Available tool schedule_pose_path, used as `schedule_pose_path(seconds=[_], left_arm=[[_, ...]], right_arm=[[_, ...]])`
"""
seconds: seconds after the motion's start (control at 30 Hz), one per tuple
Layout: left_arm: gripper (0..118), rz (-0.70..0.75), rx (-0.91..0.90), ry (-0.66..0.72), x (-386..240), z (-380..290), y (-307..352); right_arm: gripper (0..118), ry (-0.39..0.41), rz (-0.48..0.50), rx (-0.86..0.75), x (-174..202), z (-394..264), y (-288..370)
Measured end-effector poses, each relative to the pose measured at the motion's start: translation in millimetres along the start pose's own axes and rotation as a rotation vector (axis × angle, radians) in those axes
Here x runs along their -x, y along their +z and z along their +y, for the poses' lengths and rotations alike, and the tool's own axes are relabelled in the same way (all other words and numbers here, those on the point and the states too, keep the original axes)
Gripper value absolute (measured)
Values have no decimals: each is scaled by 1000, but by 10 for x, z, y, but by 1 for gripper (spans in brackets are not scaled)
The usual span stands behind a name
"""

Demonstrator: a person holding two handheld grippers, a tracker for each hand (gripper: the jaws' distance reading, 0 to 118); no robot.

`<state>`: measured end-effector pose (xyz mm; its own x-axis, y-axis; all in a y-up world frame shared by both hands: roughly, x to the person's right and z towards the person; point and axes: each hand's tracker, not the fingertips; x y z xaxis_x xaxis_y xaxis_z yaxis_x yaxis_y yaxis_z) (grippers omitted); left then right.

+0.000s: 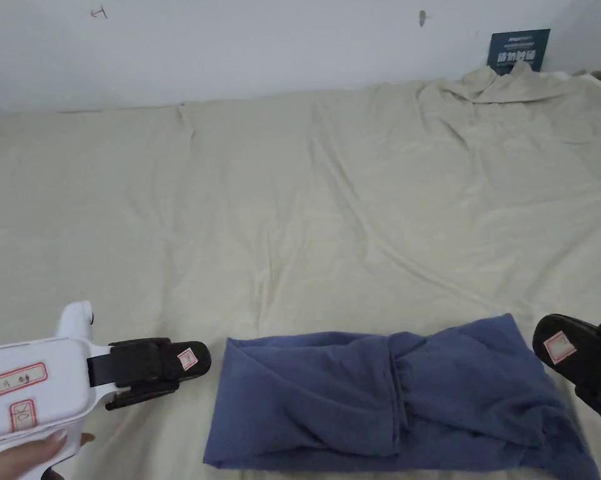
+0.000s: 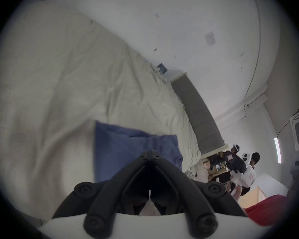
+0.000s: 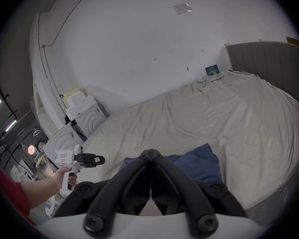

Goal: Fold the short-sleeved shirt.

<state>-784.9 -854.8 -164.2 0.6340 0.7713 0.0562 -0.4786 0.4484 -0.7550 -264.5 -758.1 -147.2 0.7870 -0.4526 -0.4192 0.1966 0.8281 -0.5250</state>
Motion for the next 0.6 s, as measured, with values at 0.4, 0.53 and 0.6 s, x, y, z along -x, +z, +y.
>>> schedule_pose_path(seconds=[0.4, 0.53, 0.6], left_arm=[[46, 7, 198, 36, 654, 255, -431], [88, -70, 228, 122, 759, 238, -588], [109, -88, 229, 152, 795, 216, -678]], right_arm=[[2, 19, 16, 69, 298, -31, -223], [2, 32, 2, 59, 301, -3, -227], [2, 35, -11, 45, 294, 5, -225]])
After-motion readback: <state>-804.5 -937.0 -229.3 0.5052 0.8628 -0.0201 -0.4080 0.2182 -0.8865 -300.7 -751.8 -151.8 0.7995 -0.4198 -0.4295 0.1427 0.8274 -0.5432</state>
